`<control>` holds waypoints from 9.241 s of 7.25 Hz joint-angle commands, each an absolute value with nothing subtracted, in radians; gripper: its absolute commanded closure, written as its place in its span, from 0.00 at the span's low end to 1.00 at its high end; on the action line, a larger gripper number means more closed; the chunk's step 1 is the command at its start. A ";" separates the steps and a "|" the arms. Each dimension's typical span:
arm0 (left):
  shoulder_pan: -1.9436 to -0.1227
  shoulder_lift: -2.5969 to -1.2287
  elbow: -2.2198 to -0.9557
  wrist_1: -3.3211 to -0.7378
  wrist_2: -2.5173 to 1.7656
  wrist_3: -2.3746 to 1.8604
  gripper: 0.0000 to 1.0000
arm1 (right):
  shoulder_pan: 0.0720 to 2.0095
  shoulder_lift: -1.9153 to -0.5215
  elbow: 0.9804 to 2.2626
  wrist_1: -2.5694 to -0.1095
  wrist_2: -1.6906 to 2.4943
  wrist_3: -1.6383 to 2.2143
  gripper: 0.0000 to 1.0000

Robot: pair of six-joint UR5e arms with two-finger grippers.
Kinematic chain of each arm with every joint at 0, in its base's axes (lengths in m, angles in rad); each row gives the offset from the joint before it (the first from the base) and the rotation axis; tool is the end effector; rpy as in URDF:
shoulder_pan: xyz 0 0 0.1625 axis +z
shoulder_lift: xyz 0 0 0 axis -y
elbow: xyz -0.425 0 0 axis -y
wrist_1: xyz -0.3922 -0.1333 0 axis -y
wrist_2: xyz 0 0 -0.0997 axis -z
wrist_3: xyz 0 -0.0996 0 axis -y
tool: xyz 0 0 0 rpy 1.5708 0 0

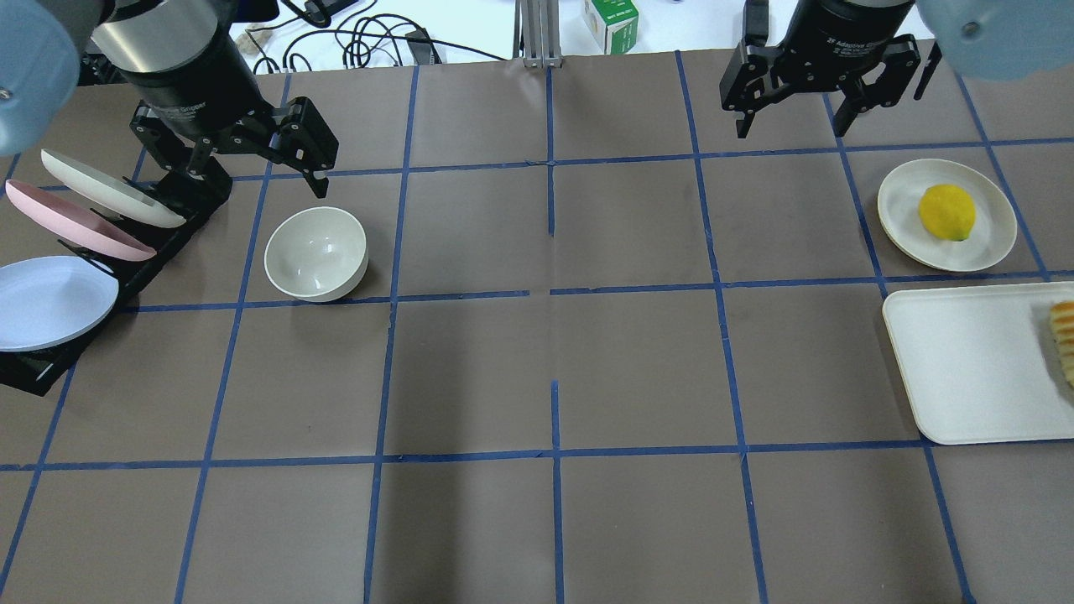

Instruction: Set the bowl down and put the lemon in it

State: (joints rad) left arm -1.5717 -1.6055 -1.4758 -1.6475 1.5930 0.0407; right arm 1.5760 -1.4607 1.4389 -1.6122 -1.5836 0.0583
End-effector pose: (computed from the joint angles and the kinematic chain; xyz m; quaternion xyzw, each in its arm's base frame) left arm -0.1315 -0.5042 0.5097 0.0209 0.9997 0.0084 0.0109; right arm 0.1349 -0.5439 0.5004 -0.0267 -0.9991 0.0318 0.0054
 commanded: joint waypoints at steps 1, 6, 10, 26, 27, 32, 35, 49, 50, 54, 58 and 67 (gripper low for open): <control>-1.572 -1.605 -1.476 -1.647 1.595 0.038 0.00 | 1.575 -1.460 1.439 -1.612 -1.588 0.058 0.00; -1.553 -1.606 -1.505 -1.648 1.594 0.072 0.00 | 1.476 -1.451 1.430 -1.618 -1.580 0.004 0.00; -1.327 -1.843 -1.545 -1.432 1.513 0.347 0.00 | 1.074 -1.315 1.395 -1.682 -1.597 -0.473 0.00; -1.636 -1.942 -1.735 -1.060 1.427 -0.103 1.00 | 1.072 -1.124 1.519 -1.996 -1.569 -0.721 0.75; -1.726 -1.963 -1.749 -1.031 1.428 -0.253 1.00 | 1.112 -1.217 1.500 -1.903 -1.553 -0.707 0.74; -1.812 -2.023 -1.755 -0.896 1.431 -0.341 1.00 | 1.403 -1.391 1.506 -1.701 -1.549 -0.327 0.73; -1.784 -2.031 -1.746 -0.871 1.437 -0.321 0.05 | 1.642 -1.306 1.496 -1.764 -1.517 0.008 0.74; -1.539 -1.605 -1.536 -1.578 1.546 0.072 0.00 | 1.944 -0.986 1.569 -2.138 -1.543 0.322 0.46; -1.533 -1.598 -1.531 -1.578 1.542 0.080 0.00 | 1.944 -0.983 1.563 -2.138 -1.543 0.325 0.28; -1.531 -1.592 -1.531 -1.577 1.542 0.087 0.00 | 1.925 -1.131 1.552 -2.029 -1.548 0.319 0.00; -1.532 -1.589 -1.531 -1.578 1.545 0.086 0.00 | 1.887 -1.487 1.534 -1.716 -1.565 0.314 0.00; -1.534 -1.589 -1.529 -1.580 1.540 0.086 0.00 | 1.628 -1.536 1.470 -1.531 -1.548 0.032 0.00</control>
